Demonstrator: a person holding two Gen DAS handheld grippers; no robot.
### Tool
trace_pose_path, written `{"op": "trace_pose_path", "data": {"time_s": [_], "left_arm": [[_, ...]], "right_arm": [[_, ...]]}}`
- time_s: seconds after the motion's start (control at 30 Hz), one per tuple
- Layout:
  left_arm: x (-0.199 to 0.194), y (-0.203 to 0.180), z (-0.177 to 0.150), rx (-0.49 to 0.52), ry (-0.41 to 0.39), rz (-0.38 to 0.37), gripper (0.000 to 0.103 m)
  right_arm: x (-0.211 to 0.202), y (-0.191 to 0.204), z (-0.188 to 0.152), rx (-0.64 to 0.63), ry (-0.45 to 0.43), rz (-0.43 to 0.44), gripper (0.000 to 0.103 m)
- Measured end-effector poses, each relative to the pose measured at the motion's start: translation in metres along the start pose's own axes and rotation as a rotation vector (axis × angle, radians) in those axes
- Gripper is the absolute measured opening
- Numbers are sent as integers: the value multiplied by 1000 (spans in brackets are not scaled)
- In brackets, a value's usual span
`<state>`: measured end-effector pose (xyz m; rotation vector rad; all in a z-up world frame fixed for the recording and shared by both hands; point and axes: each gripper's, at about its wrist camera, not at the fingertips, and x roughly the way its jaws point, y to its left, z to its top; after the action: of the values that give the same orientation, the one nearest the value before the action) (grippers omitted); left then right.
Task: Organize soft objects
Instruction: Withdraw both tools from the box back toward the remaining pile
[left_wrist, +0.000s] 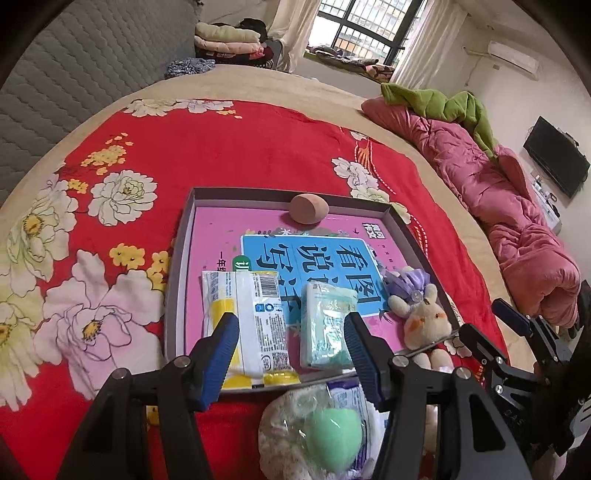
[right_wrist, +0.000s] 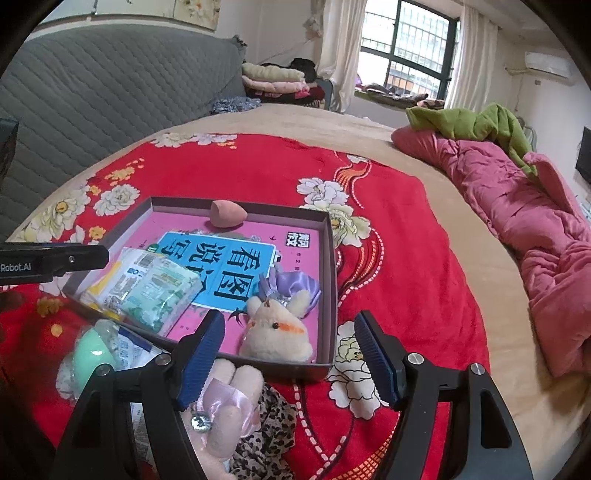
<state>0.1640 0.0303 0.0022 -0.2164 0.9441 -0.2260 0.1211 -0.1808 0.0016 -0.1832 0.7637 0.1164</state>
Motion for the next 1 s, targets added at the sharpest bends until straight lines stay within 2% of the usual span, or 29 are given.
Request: {"op": "trace_pose_path", "data": {"time_s": [0.83,1.0], "left_arm": [[-60,-20,-12,-4,-52,30,60],[-70,-18,-17,-12,-59,36,64]], "right_arm": [[-48,-7,2,24,-89,16,75],[-62,-9,3,25,-113,13,75]]}}
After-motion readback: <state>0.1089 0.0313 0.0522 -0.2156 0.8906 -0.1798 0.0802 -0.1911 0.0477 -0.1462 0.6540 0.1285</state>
